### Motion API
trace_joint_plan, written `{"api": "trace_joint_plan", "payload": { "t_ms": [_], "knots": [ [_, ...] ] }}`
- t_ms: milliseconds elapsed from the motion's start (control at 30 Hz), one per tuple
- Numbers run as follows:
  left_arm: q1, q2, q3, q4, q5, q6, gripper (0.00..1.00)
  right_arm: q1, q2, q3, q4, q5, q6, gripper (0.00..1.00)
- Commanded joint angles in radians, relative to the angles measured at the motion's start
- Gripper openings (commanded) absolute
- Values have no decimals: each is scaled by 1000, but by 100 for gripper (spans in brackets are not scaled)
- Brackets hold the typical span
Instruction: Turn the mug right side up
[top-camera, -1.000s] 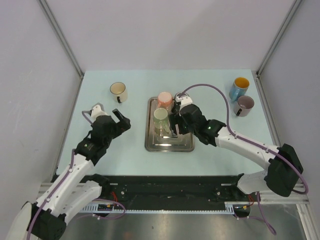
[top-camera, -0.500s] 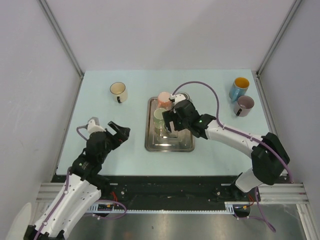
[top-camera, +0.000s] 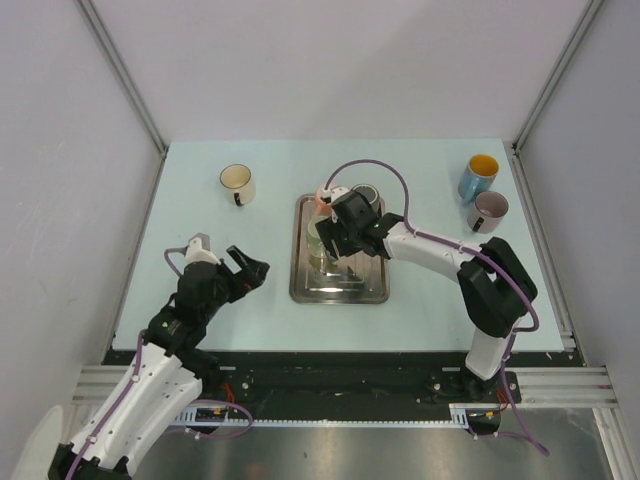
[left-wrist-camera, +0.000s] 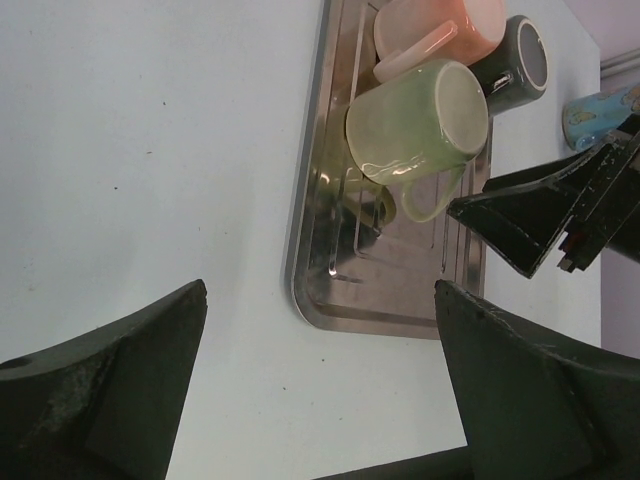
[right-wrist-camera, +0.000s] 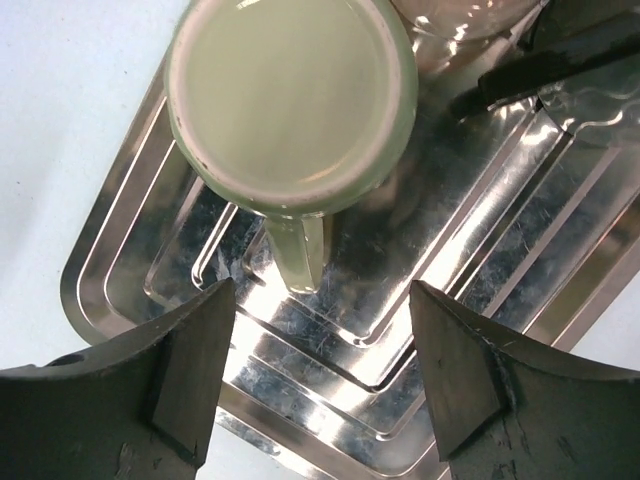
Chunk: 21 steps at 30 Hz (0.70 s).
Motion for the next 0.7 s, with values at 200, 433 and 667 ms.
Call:
{"api": "trace_joint_plan", "payload": {
  "t_ms": [200, 433, 667],
  "knots": [
    [0, -4, -15, 39, 30, 51, 100, 6, 105, 146, -58, -8, -64, 62],
    [0, 6, -22, 39, 31, 58, 100, 9, 147, 183, -82, -3, -71, 57],
    [0, 10, -26, 48, 41, 61, 100, 12, 182, 220, -93, 12, -77, 55]
  ]
}}
